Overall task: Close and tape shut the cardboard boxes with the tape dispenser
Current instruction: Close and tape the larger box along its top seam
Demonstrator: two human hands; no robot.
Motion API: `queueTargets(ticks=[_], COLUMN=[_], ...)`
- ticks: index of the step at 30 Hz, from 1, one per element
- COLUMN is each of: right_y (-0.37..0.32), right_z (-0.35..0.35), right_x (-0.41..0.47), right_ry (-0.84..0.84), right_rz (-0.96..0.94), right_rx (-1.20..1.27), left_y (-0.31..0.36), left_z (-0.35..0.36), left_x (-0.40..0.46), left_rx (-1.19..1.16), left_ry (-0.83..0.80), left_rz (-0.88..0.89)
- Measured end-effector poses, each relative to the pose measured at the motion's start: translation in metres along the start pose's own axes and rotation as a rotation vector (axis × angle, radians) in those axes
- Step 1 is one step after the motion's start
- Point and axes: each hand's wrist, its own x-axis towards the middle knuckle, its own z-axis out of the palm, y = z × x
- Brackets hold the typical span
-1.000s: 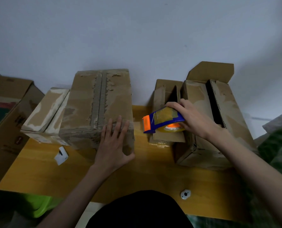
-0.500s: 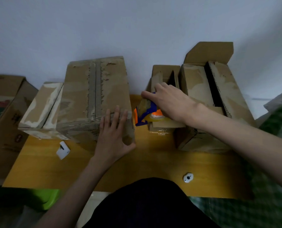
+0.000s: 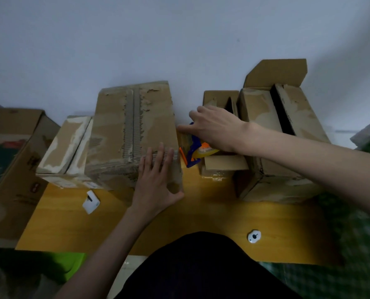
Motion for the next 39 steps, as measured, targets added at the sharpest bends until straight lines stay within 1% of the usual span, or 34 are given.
queueTargets(ticks=[3,4,6,7,8,10,13,15,19,24,28,30,33,39], right_y=[-0.012,-0.018,-0.032,-0.036,-0.035,-0.019,-0.011,-0.012,-0.025,-0.053,-0.083,-0.100,-0.127,-0.163], right_z=[0.004,0.008,0.030,0.039,0.043,0.045,0.042,0.045,0.052,0.069,0.103,0.123,0.161,0.224], right_x=[0.007,0.005,-0.011,-0.024,-0.031,-0.028,-0.016,-0.022,-0.051,-0.089,-0.112,-0.119,-0.126,-0.129], right_ry=[-0.003,-0.041,-0.189,-0.256,-0.254,-0.179,-0.140,-0.162,-0.156,-0.114,-0.092,-0.113,-0.162,-0.279], right_rz=[0.169,0.165,0.072,0.074,0.124,0.224,0.245,0.311,0.479,0.626,0.771,0.839,0.926,1.009], right_rx=[0.036,0.026,-0.020,-0.009,0.062,0.192,0.189,0.267,0.452,0.672,0.953,1.109,1.250,1.378], left_y=[-0.003,-0.003,-0.003,-0.003,-0.003,-0.002,-0.004,-0.007,-0.007,-0.012,-0.011,-0.011,-0.011,-0.010], left_z=[-0.002,-0.002,-0.001,0.000,0.000,-0.002,-0.002,-0.006,-0.016,-0.024,-0.023,-0.022,-0.021,-0.021], left_x=[0.003,0.004,0.002,0.002,0.003,0.007,0.005,0.005,0.010,0.012,0.011,0.010,0.009,0.008], left_rx=[-0.011,-0.013,0.007,0.012,0.012,0.018,0.012,0.002,0.013,0.040,0.040,0.037,0.056,0.078], left_ry=[-0.008,-0.001,0.004,0.001,0.010,0.010,-0.024,-0.043,-0.060,-0.089,-0.097,-0.094,-0.100,-0.109], left_rz=[-0.002,-0.005,-0.002,-0.001,-0.005,-0.016,-0.001,-0.004,-0.004,0.026,0.038,0.048,0.053,0.058])
